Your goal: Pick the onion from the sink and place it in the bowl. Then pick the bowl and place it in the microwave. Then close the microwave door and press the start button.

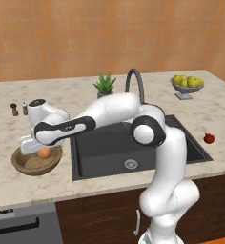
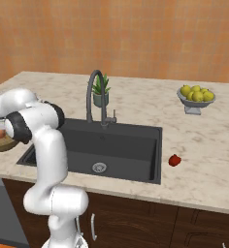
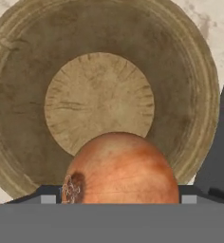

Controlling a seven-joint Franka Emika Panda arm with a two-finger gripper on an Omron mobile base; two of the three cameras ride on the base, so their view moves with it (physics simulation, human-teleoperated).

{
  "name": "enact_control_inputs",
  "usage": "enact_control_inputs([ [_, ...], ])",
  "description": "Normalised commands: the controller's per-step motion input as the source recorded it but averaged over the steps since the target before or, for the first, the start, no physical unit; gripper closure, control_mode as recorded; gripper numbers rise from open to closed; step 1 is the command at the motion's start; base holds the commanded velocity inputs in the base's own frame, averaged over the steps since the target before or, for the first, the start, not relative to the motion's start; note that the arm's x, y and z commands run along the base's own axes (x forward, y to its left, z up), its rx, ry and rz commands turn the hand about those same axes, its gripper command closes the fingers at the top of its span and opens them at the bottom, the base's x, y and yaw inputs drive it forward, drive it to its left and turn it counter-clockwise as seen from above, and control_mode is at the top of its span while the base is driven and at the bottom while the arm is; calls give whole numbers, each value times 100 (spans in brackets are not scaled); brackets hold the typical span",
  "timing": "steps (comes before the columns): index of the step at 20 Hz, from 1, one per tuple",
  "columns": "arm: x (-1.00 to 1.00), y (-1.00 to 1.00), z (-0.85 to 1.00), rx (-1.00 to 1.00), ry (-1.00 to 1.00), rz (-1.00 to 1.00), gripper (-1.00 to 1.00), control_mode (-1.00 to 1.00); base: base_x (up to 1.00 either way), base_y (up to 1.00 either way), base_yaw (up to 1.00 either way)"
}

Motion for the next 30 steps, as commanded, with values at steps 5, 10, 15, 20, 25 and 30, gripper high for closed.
enact_control_inputs([
  [5,25,23,-30,-3,11,-4,100,-100,0,0,0],
  [10,23,7,-39,0,7,0,100,-100,0,0,0],
  [15,33,1,-39,0,7,-1,100,-100,0,0,0],
  [20,39,7,-37,0,9,0,100,-100,0,0,0],
  [25,30,20,-29,0,7,0,-100,-100,0,0,0],
  [30,14,10,-27,0,2,0,-100,-100,0,0,0],
])
